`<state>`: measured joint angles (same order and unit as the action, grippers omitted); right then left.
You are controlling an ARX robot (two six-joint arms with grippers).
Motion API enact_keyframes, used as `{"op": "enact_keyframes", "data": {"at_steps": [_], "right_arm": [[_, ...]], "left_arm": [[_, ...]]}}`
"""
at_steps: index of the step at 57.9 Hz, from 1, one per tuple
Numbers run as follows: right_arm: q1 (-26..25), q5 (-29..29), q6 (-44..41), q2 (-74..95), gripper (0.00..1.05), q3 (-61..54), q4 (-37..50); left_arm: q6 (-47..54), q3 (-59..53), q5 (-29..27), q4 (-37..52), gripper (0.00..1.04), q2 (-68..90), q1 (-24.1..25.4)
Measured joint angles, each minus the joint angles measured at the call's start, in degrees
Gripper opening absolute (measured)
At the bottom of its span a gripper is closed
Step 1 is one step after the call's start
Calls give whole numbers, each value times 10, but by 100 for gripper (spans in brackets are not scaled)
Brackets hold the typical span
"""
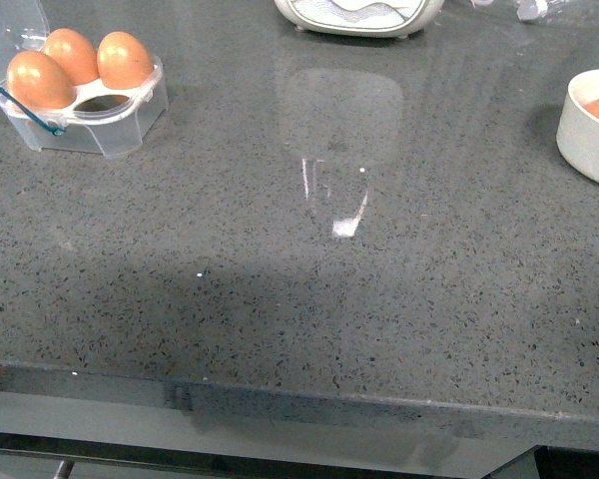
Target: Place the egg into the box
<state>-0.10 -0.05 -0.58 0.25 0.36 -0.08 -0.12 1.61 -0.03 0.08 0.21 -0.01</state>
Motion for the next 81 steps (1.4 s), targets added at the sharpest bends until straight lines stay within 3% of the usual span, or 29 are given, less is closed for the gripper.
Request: {"op": "enact_keyframes", "data": {"at_steps": [81], "right_arm": [[0, 0, 0, 0, 97, 0, 0]], "left_arm": [[0, 0, 0, 0, 98, 0, 0]]}}
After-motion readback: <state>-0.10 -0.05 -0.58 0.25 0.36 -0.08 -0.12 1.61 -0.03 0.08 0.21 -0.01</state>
